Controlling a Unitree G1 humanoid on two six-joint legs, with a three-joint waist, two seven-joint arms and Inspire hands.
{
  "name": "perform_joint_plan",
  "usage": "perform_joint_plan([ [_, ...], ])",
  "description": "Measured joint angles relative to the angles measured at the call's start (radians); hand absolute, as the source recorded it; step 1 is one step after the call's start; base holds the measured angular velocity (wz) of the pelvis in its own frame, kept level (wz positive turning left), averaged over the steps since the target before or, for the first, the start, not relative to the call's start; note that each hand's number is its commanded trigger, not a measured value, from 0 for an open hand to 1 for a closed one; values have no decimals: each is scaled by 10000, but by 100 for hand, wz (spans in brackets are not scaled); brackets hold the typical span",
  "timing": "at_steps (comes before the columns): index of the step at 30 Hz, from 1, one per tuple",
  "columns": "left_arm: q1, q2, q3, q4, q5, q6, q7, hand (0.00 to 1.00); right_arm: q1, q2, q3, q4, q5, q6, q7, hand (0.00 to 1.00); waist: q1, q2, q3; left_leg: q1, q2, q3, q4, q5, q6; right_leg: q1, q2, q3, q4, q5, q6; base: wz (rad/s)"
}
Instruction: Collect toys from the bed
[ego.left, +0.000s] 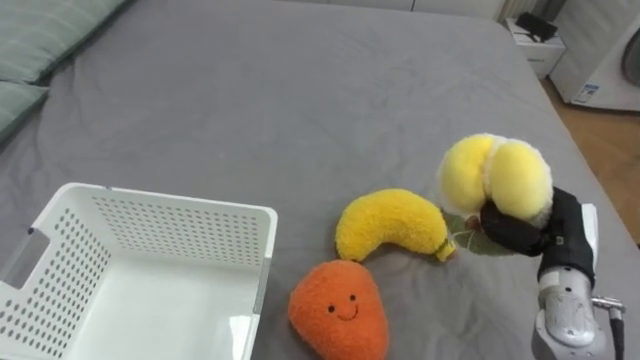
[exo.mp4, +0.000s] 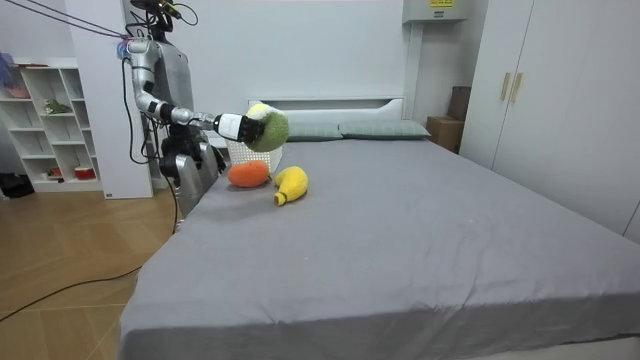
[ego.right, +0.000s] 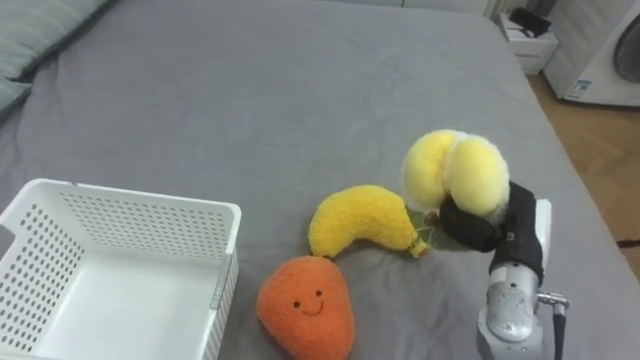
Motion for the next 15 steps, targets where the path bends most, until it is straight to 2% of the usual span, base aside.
perform_joint_plan([
  [9,-30,-18,-36,27,9,9,-20,0,-298,-2,126,-796,-573,4,781,100,76,-45,25,14,43,-18,-16,0,2,-8,5,82,27,11,-10,-2],
  [12,-90,-13,-215,9,6,10,-27,0,-338,-10,490,-1470,-543,82,938,100,232,-90,46,-65,48,-22,-46,-1,1,-63,18,90,6,23,-22,0],
  [15,-189,-7,-358,6,5,8,-15,0,-567,-8,995,-1667,-624,82,1268,100,451,-176,31,-72,25,-44,-38,0,0,-57,33,76,-4,28,-27,2],
])
